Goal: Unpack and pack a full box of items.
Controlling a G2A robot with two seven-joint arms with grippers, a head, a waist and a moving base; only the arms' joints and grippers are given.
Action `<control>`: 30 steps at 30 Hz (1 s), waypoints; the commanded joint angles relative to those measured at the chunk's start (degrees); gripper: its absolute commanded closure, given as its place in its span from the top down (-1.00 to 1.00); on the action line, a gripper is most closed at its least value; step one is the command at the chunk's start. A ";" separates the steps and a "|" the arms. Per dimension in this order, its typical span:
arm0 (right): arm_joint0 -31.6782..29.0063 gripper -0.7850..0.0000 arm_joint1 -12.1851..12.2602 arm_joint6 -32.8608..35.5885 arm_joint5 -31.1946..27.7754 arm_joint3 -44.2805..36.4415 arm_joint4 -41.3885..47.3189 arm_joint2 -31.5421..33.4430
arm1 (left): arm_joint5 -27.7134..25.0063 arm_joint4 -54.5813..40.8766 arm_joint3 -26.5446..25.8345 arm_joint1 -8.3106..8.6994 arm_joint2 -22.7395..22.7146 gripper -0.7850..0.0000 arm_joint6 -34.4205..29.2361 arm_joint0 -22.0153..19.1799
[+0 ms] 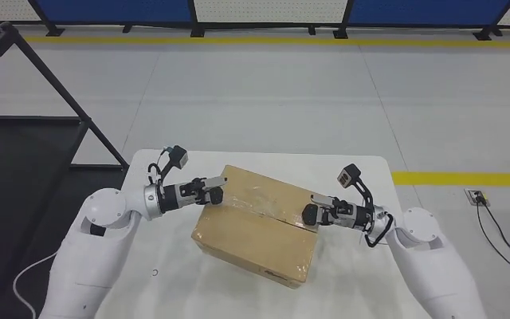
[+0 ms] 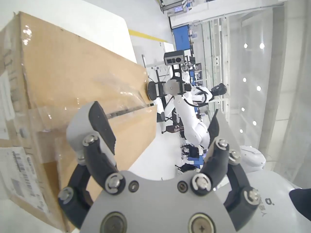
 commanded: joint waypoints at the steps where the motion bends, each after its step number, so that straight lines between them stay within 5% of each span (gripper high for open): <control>1: 0.33 1.00 -0.03 -0.07 -0.06 -0.21 0.03 -0.21 | -0.47 0.70 1.68 -0.11 0.79 1.00 -0.38 -0.83; 30: 2.43 1.00 -1.01 -2.98 0.29 -5.11 -0.12 -4.46 | -4.30 -1.82 7.96 -1.03 5.43 1.00 1.38 -4.02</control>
